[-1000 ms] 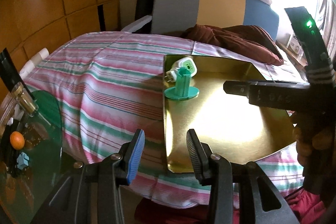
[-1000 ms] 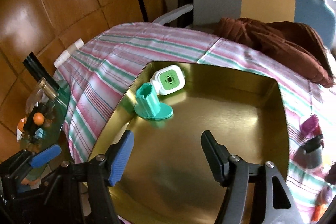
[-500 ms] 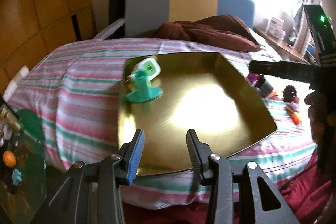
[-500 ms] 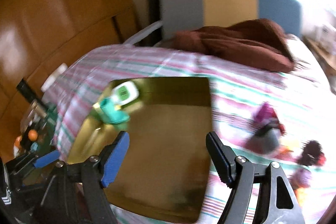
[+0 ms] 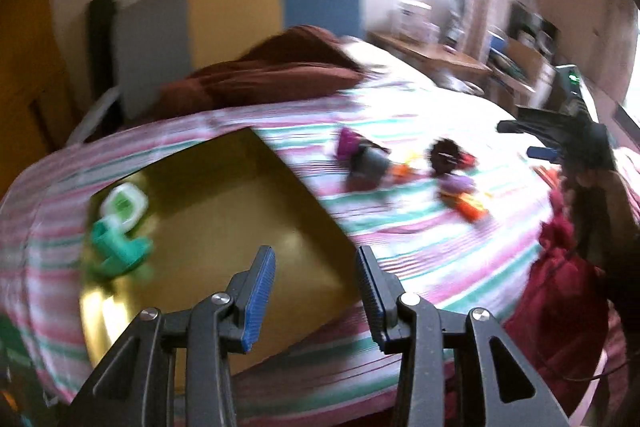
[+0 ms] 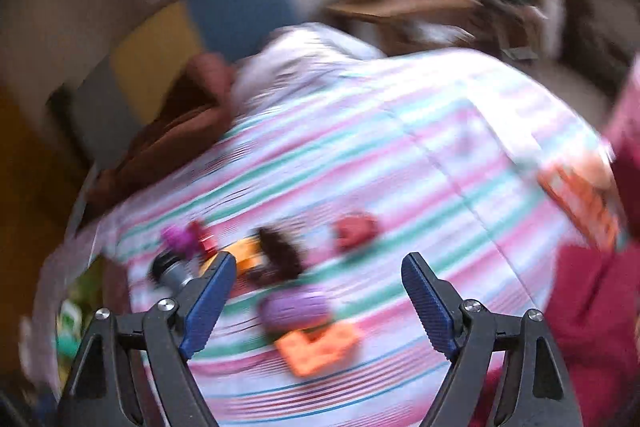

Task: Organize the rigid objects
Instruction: 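Move the left gripper to the orange cubes and grasp them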

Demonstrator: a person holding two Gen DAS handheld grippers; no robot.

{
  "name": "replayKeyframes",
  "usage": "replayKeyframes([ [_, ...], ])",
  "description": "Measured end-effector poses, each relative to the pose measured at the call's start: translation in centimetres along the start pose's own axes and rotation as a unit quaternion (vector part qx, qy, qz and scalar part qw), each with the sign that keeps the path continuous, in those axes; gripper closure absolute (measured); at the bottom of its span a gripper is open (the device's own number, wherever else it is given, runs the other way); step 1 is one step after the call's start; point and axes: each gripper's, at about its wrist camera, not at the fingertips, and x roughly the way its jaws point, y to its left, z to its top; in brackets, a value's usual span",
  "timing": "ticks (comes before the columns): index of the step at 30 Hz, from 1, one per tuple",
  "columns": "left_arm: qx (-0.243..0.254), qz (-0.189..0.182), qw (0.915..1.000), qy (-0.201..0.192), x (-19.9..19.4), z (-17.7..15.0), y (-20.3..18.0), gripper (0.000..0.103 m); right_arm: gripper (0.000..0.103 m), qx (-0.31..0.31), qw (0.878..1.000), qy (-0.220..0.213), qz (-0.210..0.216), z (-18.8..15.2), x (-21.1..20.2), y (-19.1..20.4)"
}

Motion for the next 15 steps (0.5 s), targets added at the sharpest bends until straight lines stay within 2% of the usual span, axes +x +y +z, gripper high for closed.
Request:
replayKeyframes([
  [3,0.027,-0.049,0.9982,0.021,2.0,1.0,-3.3,0.061,0.018,0.052,0.999,-0.003,-0.008,-0.3,0.8,-3.1],
  [4,0.038,-0.059,0.9972,0.027,2.7,1.3,-4.3,0.061,0.017,0.078,0.997,0.007,-0.002,-0.4,1.0,-4.0],
  [6,0.054,-0.088,0.9935,0.048,4.5,1.8,-6.4,0.059,0.018,0.109,0.994,-0.003,0.029,-0.2,0.8,-4.9],
  [9,0.059,-0.139,0.9844,0.09,7.4,2.2,-9.2,0.056,0.017,0.104,0.994,-0.001,0.034,0.0,1.0,-4.7],
  [11,0.052,-0.16,0.9788,0.117,9.5,2.5,-10.8,0.048,0.017,0.097,0.994,0.003,0.039,0.1,1.3,-4.3],
  [15,0.054,-0.17,0.9751,0.132,12.2,2.9,-13.1,0.045,0.016,0.1,0.994,0.007,0.054,-0.1,1.4,-4.2],
])
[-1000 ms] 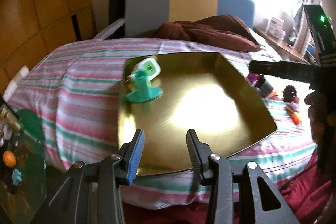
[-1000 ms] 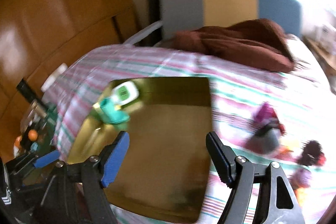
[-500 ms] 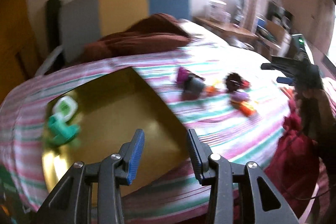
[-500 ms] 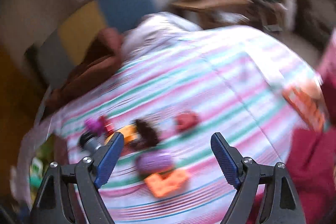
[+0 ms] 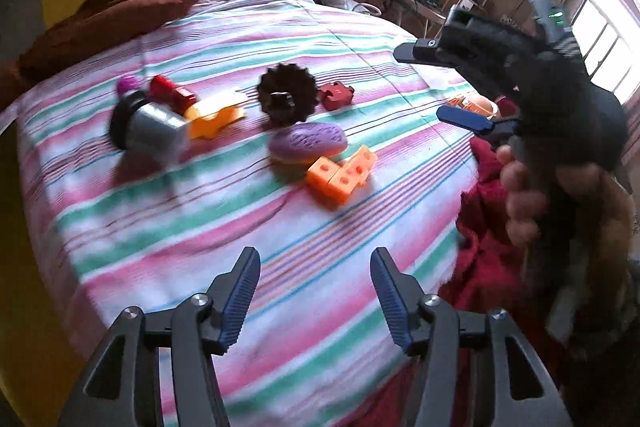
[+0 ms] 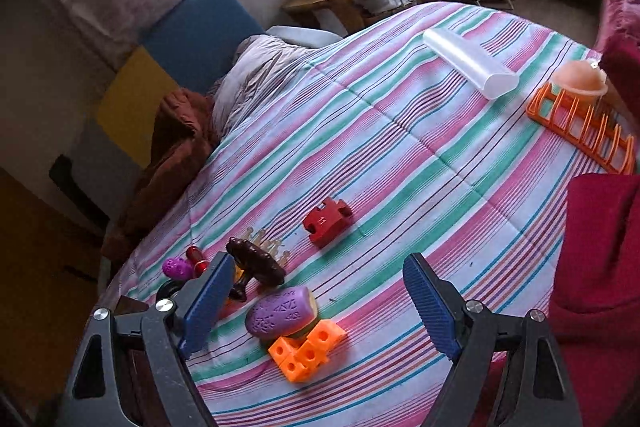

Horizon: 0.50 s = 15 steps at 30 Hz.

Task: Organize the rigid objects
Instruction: 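Move the left gripper to the orange cubes and grasp them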

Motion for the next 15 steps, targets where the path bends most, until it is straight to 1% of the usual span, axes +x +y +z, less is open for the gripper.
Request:
replayKeyframes([
  [3,0.019,-0.005,0.9998,0.006,2.3,1.2,-1.2,0.044,0.016,0.009,1.0,-0.001,0.011,-0.5,-0.3,-0.3],
  [5,0.024,-0.013,0.9996,0.007,3.2,2.0,-1.4,0.037,0.016,0.013,1.0,0.001,0.017,-0.5,-0.3,-0.4],
  [6,0.029,-0.011,0.9995,0.002,3.8,2.4,-1.7,0.032,0.016,0.014,1.0,0.002,0.02,-0.6,-0.2,-0.4],
  [7,0.033,-0.007,0.9994,0.001,4.4,2.8,-1.8,0.03,0.015,0.014,1.0,0.003,0.022,-0.6,-0.2,-0.4],
  [13,0.053,0.007,0.9985,0.009,7.6,4.5,-2.3,0.03,0.015,0.012,0.999,0.004,0.03,-0.6,-0.2,-0.2],
  [15,0.056,0.002,0.9984,0.014,8.3,4.7,-2.3,0.031,0.015,0.014,0.999,0.006,0.032,-0.6,-0.1,-0.3],
])
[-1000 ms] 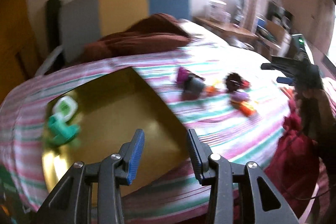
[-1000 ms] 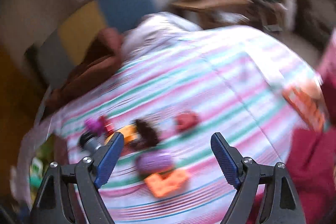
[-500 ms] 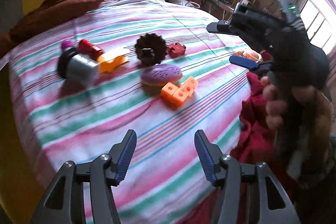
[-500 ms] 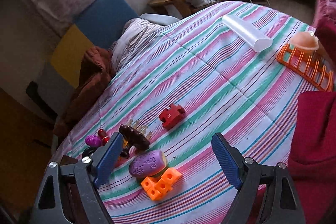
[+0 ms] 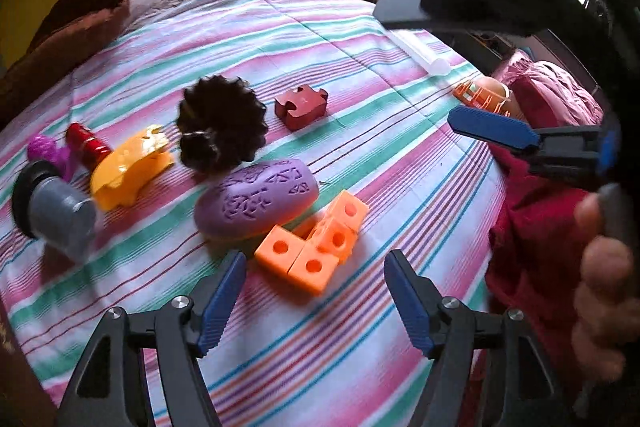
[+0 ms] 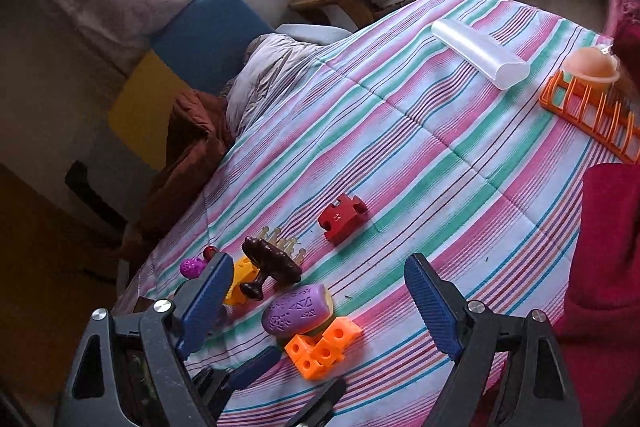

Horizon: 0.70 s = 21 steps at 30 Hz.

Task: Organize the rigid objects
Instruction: 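Move the left gripper to the orange cubes and grasp them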

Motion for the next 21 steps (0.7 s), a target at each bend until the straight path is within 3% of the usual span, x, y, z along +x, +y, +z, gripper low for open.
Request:
replayKeyframes([
  [4,0.01,0.014,0.9999,-0.003,0.6,-0.4,0.3,0.062,0.015,-0.002,1.0,0.002,-0.001,0.0,0.1,0.0],
  [8,0.011,-0.001,0.9999,-0.008,-0.8,-2.3,0.9,0.062,0.015,-0.005,1.0,0.007,-0.005,0.0,0.4,0.1],
  [14,0.007,0.015,0.9998,-0.012,-3.9,-7.1,1.6,0.062,0.015,-0.01,0.999,0.03,-0.01,-0.3,1.3,0.2],
  [21,0.008,0.051,0.9983,-0.026,-6.6,-11.8,1.6,0.062,0.015,-0.076,0.992,0.105,-0.009,-1.8,4.0,2.6],
])
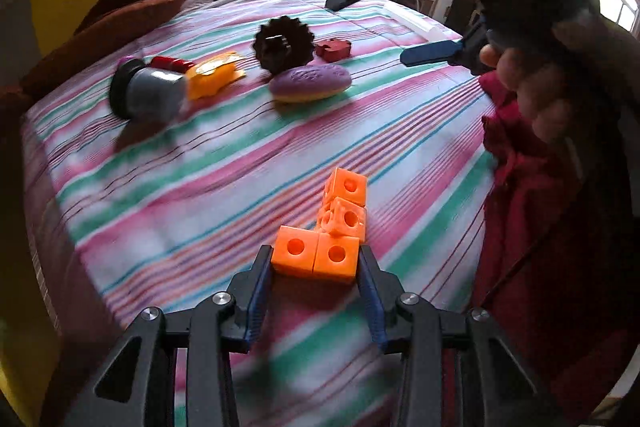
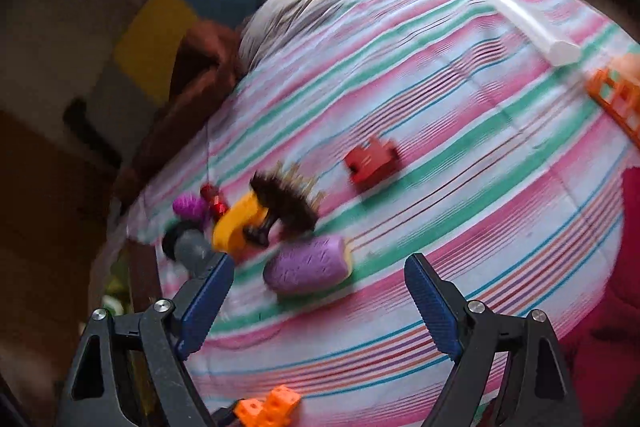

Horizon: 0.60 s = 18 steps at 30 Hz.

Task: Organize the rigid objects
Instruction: 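Move the left gripper to the orange cubes and grasp them, then place the orange cubes in the tray with the left gripper while the right grasps the purple egg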

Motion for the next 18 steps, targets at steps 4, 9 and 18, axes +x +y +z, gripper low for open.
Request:
replayKeyframes([
  [4,-0.007,-0.001,1.0,-0.006,-0.4,-0.6,0.4,0.062,0.008,-0.043,0.998,0.03,-0.033,-0.4,1.5,1.6],
  [9,-0.021,-0.008,0.9997,-0.012,-0.3,-0.7,0.7,0.062,0.002,-0.074,0.994,0.055,-0.064,-0.1,3.7,3.3],
  [18,-0.029,-0.012,0.9993,-0.02,-0.1,-0.7,0.9,0.061,0.027,-0.137,0.978,0.08,-0.137,-0.5,7.9,4.6],
])
